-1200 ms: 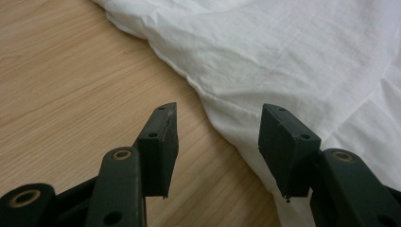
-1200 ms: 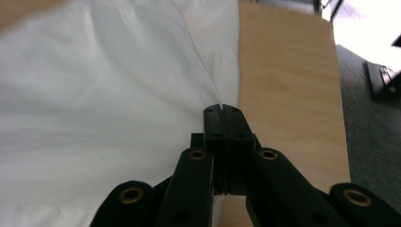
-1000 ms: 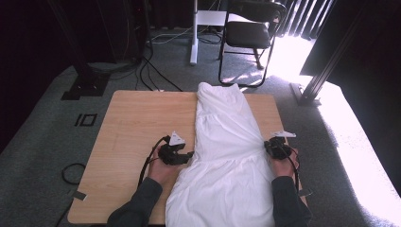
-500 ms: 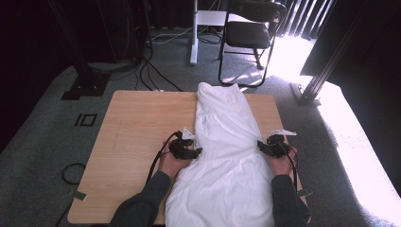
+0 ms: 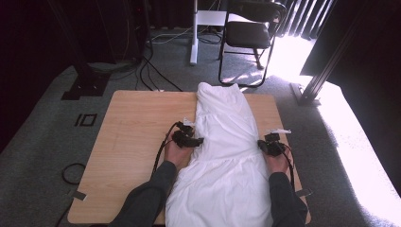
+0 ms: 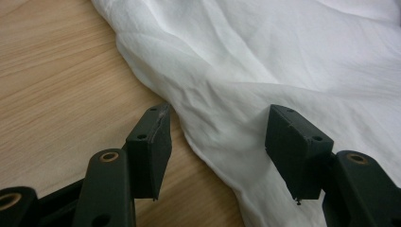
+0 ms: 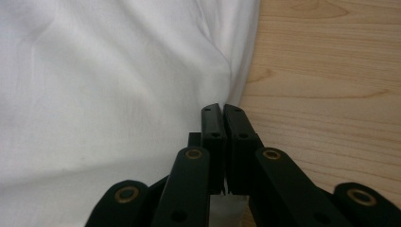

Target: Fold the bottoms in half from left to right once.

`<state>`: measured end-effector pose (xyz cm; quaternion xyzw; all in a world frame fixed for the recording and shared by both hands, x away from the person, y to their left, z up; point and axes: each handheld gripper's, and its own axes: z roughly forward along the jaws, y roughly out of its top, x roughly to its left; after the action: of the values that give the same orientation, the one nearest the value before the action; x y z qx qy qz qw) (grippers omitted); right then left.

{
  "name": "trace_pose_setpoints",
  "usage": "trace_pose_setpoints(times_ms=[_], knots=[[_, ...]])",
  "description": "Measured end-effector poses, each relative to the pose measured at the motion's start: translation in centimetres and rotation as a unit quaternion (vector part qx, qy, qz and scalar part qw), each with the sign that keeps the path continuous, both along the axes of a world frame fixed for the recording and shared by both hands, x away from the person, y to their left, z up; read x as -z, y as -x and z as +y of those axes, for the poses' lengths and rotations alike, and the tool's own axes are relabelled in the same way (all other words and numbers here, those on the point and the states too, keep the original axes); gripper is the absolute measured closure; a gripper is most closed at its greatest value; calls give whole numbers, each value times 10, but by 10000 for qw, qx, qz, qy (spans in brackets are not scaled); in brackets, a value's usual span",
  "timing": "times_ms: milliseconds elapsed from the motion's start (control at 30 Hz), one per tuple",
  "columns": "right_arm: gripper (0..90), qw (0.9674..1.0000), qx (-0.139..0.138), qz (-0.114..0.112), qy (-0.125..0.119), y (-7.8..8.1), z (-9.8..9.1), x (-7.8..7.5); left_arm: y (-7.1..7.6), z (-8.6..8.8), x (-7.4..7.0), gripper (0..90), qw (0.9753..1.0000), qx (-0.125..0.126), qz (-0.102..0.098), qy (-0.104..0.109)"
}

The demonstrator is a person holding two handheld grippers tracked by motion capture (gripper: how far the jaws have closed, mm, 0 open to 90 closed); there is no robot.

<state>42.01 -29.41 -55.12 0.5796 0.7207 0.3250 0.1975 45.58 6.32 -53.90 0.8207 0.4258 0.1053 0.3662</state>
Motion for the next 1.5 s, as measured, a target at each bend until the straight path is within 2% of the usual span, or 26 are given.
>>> trace_pose_setpoints(times_ms=[100, 167, 200, 300, 333, 400, 433, 500, 533, 600, 633, 733, 767, 800, 833, 900, 933, 1000, 1033, 1100, 1200, 1233, 1267, 1333, 1433, 1500], knots=[[884, 10000, 10, 14, -37, 0, -1, 0, -3, -3, 2, 452, 9999, -2, 44, -101], [887, 10000, 34, 18, -80, 0, -1, 0, -4, -4, 4, 642, 9999, 27, 42, -153], [887, 10000, 40, 10, -85, 0, -1, 0, -4, -4, 4, 642, 9998, 48, 53, -174], [889, 10000, -20, -29, -82, 5, 2, 1, -1, -3, 4, 855, 9996, 208, 40, -172], [889, 9999, -26, -27, -112, 7, 3, 1, 3, 1, 2, 862, 9993, 257, 25, -282], [889, 9999, -57, -37, -119, 10, 4, 2, 6, 4, 2, 864, 9993, 257, 31, -286], [890, 9999, -106, -49, -93, 13, 5, 2, 13, 14, 2, 865, 9991, 292, 38, -313], [889, 9997, -226, -12, -71, 24, 7, 1, 18, 20, 2, 865, 9993, 272, 32, -260], [889, 9996, -250, -2, -107, 29, 8, 1, 28, 32, 3, 865, 9994, 259, 48, -204], [889, 9995, -278, -9, -132, 35, 8, 2, 28, 32, 3, 866, 9994, 259, 48, -204], [888, 9992, -344, -12, -179, 49, 11, 3, 49, 48, 4, 877, 9993, 239, 45, -266], [888, 9988, -498, -2, -9, 71, 18, 2, 72, 58, 5, 883, 9994, 238, 60, -249], [888, 9986, -535, 15, 18, 78, 21, 1, 72, 58, 5, 884, 9994, 238, 60, -249], [888, 9982, -592, 23, 67, 86, 23, 1, 88, 61, 6, 886, 9993, 282, -4, -249], [888, 9979, -633, 25, 115, 94, 25, 1, 96, 62, 6, 889, 9990, 340, -37, -271], [888, 9976, -690, 1, 112, 110, 27, 1, 110, 63, 6, 893, 9988, 380, -49, -291], [888, 9976, -690, 1, 112, 110, 27, 1, 110, 63, 6, 895, 9988, 380, -49, -291], [888, 9975, -707, -12, 40, 130, 27, 3, 128, 65, 6, 896, 9977, 568, -37, -376], [888, 9975, -707, -12, 40, 130, 27, 3, 128, 65, 6, 896, 9977, 568, -37, -376], [886, 9972, -743, 72, -73, 144, 26, 2, 138, 67, 5, 895, 9973, 640, 8, -359], [882, 9969, -772, 112, -78, 146, 26, 2, 143, 69, 5, 883, 9968, 696, 33, -378], [869, 9966, -802, 151, -78, 148, 26, 1, 142, 71, 2, 883, 9968, 682, -101, -395], [739, 9966, -805, 187, -15, 146, 25, -3, 140, 72, 1, 729, 9975, 595, -160, -351], [713, 9970, -765, -27, -71, 140, 21, -13, 133, 74, -5, 697, 9986, 463, -210, -162], [740, 9961, -810, -307, -188, 124, 20, -30, 119, 71, -13, 650, 9987, 371, -338, -125], [817, 9953, -877, -356, -191, 105, 24, -39, 109, 66, -17, 640, 9985, 349, -423, -72]])
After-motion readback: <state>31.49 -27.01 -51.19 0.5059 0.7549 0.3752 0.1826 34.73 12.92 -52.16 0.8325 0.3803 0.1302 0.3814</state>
